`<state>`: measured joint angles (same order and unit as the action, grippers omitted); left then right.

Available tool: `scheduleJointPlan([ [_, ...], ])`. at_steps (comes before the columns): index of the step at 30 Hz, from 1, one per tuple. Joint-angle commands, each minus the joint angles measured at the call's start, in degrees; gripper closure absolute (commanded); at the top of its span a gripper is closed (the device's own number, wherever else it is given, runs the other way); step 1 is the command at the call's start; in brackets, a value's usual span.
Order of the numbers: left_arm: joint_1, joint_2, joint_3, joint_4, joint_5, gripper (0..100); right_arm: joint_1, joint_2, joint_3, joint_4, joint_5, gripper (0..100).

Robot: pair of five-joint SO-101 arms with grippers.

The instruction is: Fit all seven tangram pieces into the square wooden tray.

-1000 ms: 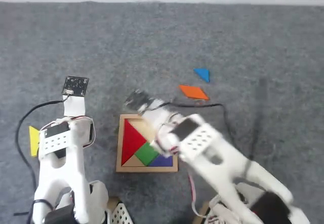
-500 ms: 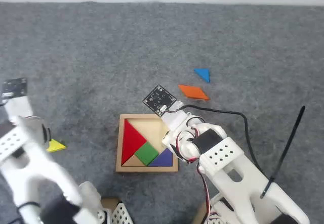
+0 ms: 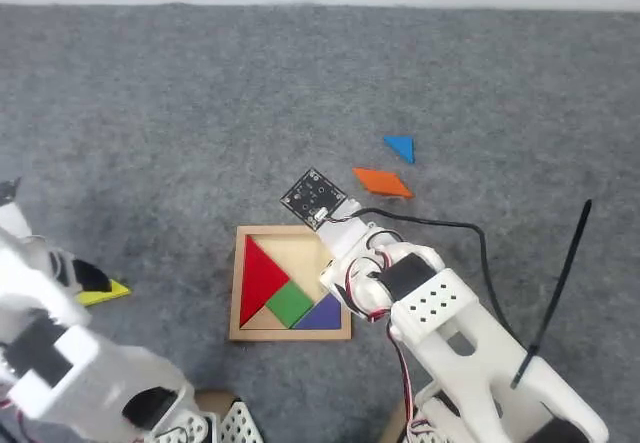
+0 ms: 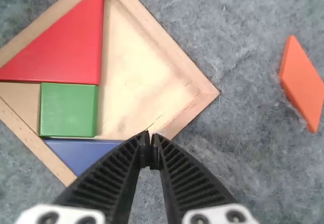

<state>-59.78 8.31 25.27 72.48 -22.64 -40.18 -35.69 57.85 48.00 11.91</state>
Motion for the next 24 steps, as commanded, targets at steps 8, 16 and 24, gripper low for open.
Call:
scheduleJointPlan([
  [8, -1.85, -8.35, 3.03, 1.58, 19.34, 72, 0.48, -0.13, -0.79, -1.01, 0.79, 98.9],
  [16, -1.93, -5.36, 5.49, -7.3, 32.35, 71, 0.48, -0.13, -0.79, -0.92, 0.79, 98.9],
  [24, 1.32, -4.57, 4.44, -8.0, 34.29, 71, 0.48, -0.13, -0.79, -0.92, 0.79, 98.9],
])
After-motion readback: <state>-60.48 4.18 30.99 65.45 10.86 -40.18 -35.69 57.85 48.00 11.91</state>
